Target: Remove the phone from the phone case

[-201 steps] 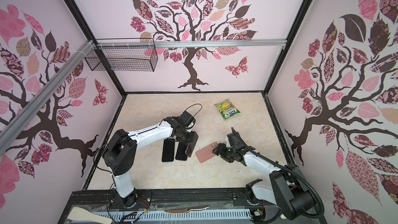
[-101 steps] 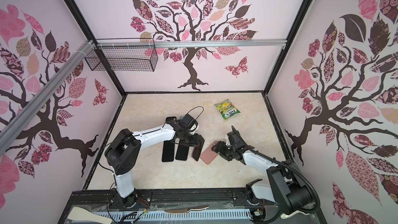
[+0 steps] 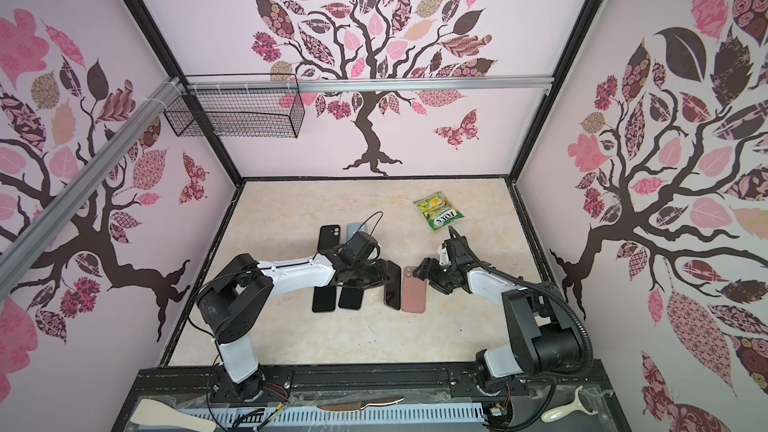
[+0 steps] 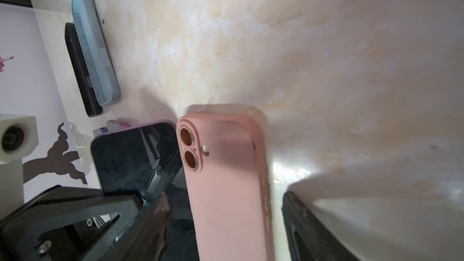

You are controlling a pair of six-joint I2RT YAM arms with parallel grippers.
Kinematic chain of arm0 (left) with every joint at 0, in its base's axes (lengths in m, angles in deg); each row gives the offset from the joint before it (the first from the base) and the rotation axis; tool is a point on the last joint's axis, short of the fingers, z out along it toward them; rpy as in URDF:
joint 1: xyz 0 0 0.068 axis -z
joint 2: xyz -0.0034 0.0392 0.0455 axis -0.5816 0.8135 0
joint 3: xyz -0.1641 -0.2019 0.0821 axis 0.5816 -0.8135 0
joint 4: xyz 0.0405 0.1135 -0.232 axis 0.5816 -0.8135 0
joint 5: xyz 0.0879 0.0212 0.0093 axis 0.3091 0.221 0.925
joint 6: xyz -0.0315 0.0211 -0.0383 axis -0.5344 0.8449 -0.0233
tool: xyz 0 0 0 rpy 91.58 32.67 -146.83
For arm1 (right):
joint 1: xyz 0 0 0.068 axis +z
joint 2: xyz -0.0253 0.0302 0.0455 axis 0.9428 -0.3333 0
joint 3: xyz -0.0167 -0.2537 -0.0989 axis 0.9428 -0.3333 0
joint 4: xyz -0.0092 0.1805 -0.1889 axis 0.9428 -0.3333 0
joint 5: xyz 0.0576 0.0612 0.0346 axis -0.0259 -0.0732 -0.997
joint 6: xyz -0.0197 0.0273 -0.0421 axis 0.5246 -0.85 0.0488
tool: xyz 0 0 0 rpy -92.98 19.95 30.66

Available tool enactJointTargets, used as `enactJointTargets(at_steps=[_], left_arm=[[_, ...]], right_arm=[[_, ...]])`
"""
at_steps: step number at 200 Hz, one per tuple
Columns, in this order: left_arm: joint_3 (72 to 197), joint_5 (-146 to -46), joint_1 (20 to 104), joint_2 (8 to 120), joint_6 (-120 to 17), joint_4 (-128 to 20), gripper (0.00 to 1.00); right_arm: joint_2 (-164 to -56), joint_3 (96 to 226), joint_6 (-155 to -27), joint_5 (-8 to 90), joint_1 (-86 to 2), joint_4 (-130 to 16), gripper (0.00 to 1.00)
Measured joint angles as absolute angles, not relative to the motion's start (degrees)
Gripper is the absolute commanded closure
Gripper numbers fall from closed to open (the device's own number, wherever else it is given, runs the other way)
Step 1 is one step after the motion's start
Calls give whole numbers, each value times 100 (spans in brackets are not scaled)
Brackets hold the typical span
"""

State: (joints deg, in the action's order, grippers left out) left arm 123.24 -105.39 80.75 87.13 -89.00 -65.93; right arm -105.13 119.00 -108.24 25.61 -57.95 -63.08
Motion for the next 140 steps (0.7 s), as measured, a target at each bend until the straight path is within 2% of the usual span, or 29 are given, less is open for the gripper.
enactJointTargets(at_steps=[83,140], left_arm=[[11871,-10475,8044,8713,-9658,-5599,100],[11753,-10440,7994,8713,-9702,-5547,79]], right_arm=[[-10942,12291,-10301,2159,-5826,-6501,25],[-11204,12320,-10393,1624,-5896,-6101,26]])
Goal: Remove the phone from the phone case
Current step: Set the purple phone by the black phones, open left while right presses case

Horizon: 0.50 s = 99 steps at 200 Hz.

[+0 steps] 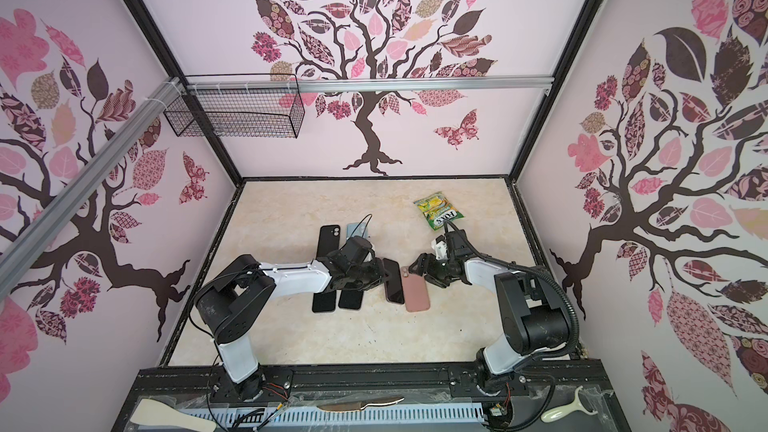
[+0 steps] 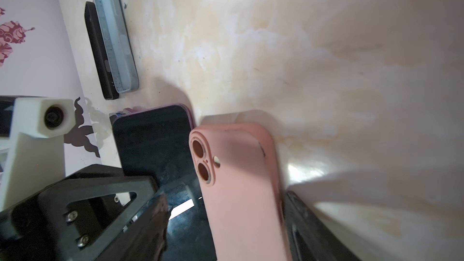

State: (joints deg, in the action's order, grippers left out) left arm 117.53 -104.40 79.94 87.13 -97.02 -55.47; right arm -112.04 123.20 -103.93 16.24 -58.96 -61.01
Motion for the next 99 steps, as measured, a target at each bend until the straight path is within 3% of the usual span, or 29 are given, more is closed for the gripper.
enactJointTargets(at_steps=[99], left_arm=[[11611,-10305,7946,8560,-9579,-6027,51]], right_arm=[[-11222,12320,-10391,1693,-5865,-6061,26]])
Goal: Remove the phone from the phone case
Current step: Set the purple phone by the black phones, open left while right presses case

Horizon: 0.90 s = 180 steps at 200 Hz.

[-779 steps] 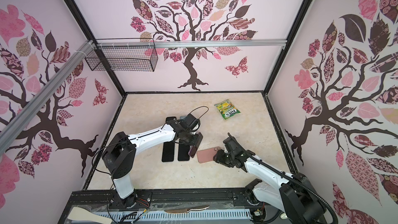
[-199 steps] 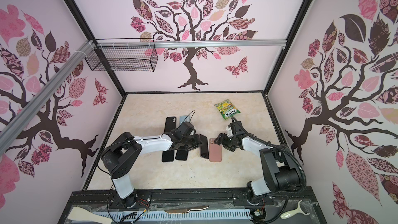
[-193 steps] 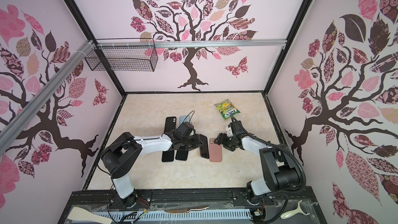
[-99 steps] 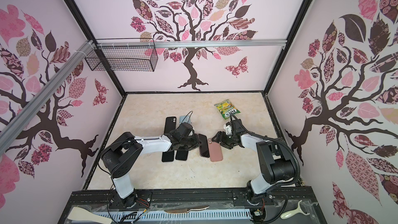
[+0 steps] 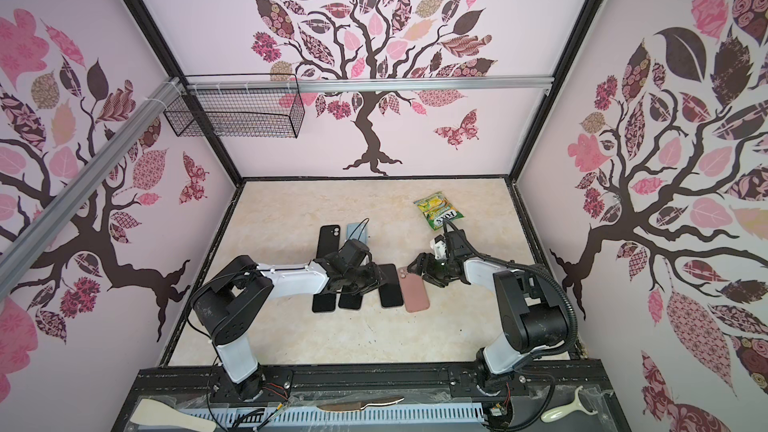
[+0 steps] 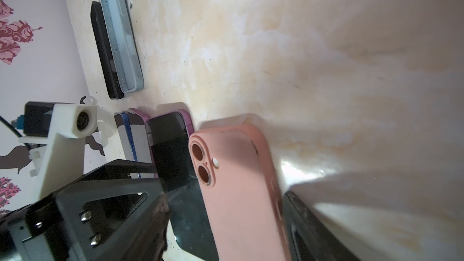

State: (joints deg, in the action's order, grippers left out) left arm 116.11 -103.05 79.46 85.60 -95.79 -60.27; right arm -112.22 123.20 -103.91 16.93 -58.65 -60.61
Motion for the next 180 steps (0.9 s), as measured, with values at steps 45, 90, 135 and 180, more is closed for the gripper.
enactJointTargets(at_steps=[45,90,135,180], left_arm=[[11747,-9682,7968,8175,-9031,-7109,48],[12238,-8137,8342,7736,-8274,-8523,30],[12280,-7441,8420,7731,-8014,-9153,12],[12286,-7378,8381,7834,-7826,-9177,12]], right_arm=[[-11005,12320,-10301,2297,-5850,-6315,26],[-10800,12302,-10234,2883,-5618,-6549,24],[-10360,11990,-10223,3320,-5179,-6664,22],[-10229,11900,-10238,3486,-5170,-6708,20]])
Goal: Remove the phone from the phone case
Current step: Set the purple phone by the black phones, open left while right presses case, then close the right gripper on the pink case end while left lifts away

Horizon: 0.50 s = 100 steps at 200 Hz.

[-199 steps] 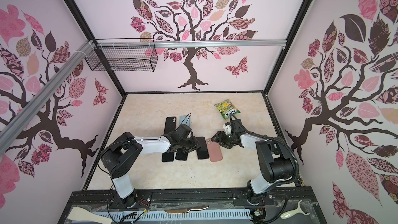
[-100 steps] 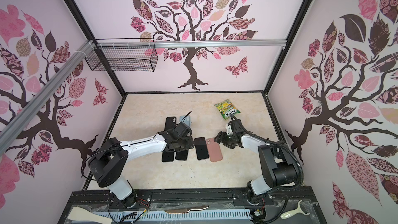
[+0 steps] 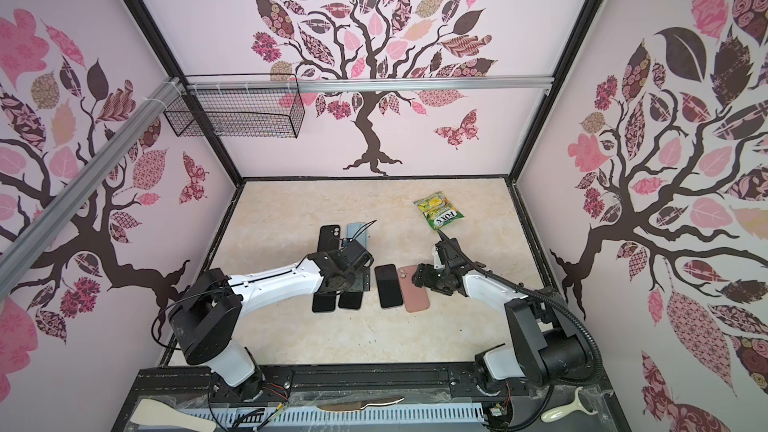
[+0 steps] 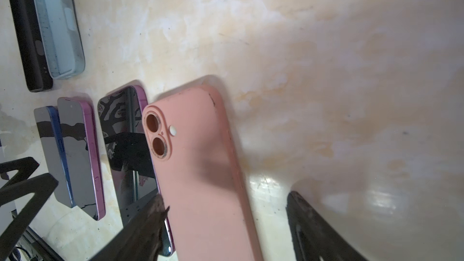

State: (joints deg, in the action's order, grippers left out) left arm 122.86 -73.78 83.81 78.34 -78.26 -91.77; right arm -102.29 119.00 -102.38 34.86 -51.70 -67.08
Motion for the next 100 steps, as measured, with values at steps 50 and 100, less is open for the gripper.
enactJointTargets(at_steps=[50,100], left_arm=[[12286,-7441,8243,8153,-7691,-9155,12],[12376,-7575,8211,8339,-7606,-9140,13]], right_arm=[[-10218,11900,-10234,3499,-5168,-6732,19],[-10210,11900,-10205,3499,-5168,-6750,19]])
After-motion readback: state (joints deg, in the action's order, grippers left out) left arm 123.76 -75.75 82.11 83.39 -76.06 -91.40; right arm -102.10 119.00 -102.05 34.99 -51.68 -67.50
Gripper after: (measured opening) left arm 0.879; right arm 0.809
